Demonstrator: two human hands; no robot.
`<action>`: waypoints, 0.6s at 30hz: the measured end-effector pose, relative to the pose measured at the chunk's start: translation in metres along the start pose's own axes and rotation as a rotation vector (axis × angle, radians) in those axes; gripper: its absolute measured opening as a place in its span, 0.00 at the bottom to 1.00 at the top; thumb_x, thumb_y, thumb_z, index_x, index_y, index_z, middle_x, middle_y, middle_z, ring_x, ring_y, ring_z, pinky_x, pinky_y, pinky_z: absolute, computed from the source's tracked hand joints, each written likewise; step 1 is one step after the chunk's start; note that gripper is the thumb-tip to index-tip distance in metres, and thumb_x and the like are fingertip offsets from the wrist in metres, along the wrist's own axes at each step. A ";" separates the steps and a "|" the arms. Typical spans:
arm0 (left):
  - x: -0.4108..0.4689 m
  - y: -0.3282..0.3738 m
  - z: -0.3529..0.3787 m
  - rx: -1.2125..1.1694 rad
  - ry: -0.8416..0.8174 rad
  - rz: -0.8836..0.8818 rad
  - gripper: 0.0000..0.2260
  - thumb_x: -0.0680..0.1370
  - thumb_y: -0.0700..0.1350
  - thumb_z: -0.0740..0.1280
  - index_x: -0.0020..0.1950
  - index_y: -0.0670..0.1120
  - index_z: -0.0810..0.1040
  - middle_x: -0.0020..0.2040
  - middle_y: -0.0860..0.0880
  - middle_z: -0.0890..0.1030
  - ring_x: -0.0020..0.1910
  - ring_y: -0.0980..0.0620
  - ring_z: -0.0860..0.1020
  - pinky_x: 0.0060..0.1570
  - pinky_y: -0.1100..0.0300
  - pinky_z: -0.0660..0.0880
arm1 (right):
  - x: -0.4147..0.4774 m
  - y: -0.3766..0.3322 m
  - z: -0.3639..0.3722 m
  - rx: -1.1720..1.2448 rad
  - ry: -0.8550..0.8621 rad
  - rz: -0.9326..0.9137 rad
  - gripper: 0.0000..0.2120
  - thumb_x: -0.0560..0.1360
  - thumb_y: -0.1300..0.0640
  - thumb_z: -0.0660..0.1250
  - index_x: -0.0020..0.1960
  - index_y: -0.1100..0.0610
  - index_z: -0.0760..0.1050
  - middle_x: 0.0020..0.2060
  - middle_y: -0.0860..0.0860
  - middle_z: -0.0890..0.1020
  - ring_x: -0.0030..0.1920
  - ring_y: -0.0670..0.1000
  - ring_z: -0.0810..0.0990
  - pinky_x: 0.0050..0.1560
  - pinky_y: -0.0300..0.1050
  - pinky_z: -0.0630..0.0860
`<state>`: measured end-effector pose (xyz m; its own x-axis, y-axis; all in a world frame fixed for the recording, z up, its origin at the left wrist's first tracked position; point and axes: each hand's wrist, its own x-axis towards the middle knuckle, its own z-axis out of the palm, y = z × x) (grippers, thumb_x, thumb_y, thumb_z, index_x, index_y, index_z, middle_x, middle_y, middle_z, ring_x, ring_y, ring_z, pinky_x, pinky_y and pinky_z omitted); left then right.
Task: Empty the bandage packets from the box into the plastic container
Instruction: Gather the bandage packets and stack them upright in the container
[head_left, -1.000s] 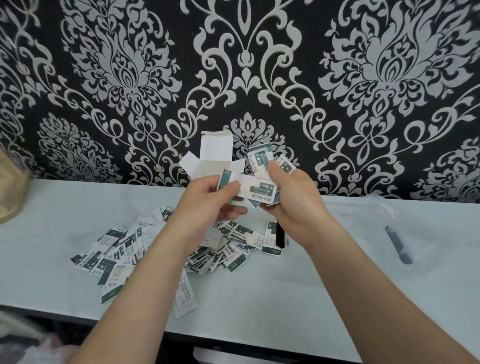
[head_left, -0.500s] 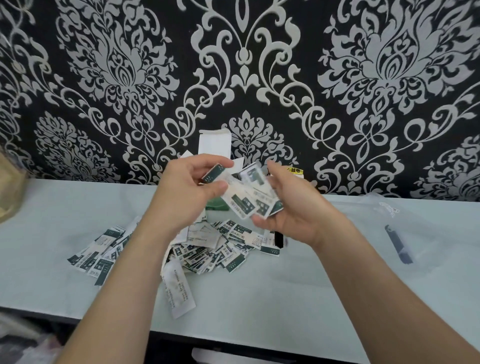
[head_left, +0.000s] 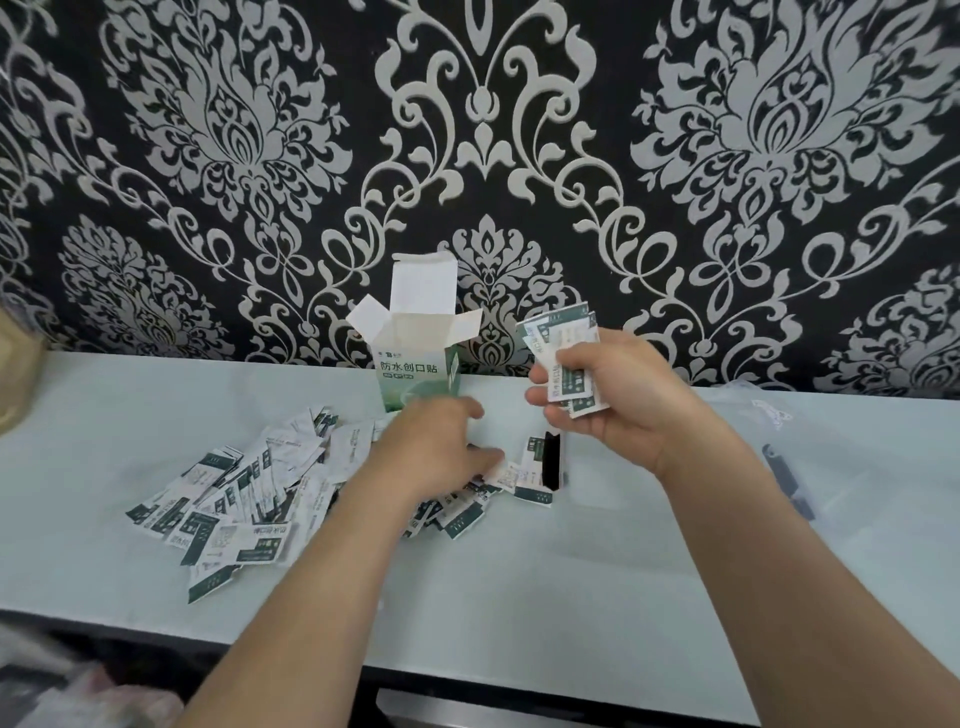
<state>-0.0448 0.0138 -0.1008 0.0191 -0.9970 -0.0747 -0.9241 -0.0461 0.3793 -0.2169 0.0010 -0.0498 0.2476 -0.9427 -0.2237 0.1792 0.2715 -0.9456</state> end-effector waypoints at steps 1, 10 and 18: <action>0.002 0.001 0.008 0.084 -0.066 0.000 0.25 0.73 0.58 0.70 0.67 0.50 0.72 0.65 0.48 0.75 0.63 0.48 0.73 0.61 0.51 0.72 | 0.001 0.002 0.000 -0.023 0.013 -0.003 0.12 0.81 0.66 0.55 0.61 0.61 0.71 0.40 0.58 0.82 0.33 0.52 0.83 0.26 0.40 0.77; 0.008 0.000 0.011 0.045 -0.119 0.072 0.31 0.67 0.50 0.78 0.68 0.55 0.72 0.60 0.50 0.72 0.60 0.50 0.73 0.58 0.56 0.72 | 0.010 0.014 0.004 -0.198 -0.005 -0.001 0.14 0.77 0.67 0.56 0.60 0.58 0.72 0.41 0.57 0.81 0.30 0.49 0.73 0.25 0.38 0.68; 0.006 0.000 -0.003 -0.421 -0.095 0.098 0.21 0.70 0.32 0.74 0.55 0.54 0.79 0.47 0.51 0.80 0.39 0.54 0.78 0.33 0.70 0.73 | 0.010 0.012 0.000 -0.223 -0.011 -0.013 0.11 0.79 0.64 0.57 0.58 0.56 0.73 0.38 0.56 0.82 0.29 0.48 0.72 0.25 0.38 0.68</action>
<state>-0.0432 0.0078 -0.0982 -0.1137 -0.9888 -0.0967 -0.6832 0.0072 0.7302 -0.2124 -0.0055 -0.0640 0.2570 -0.9434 -0.2098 -0.0324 0.2085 -0.9775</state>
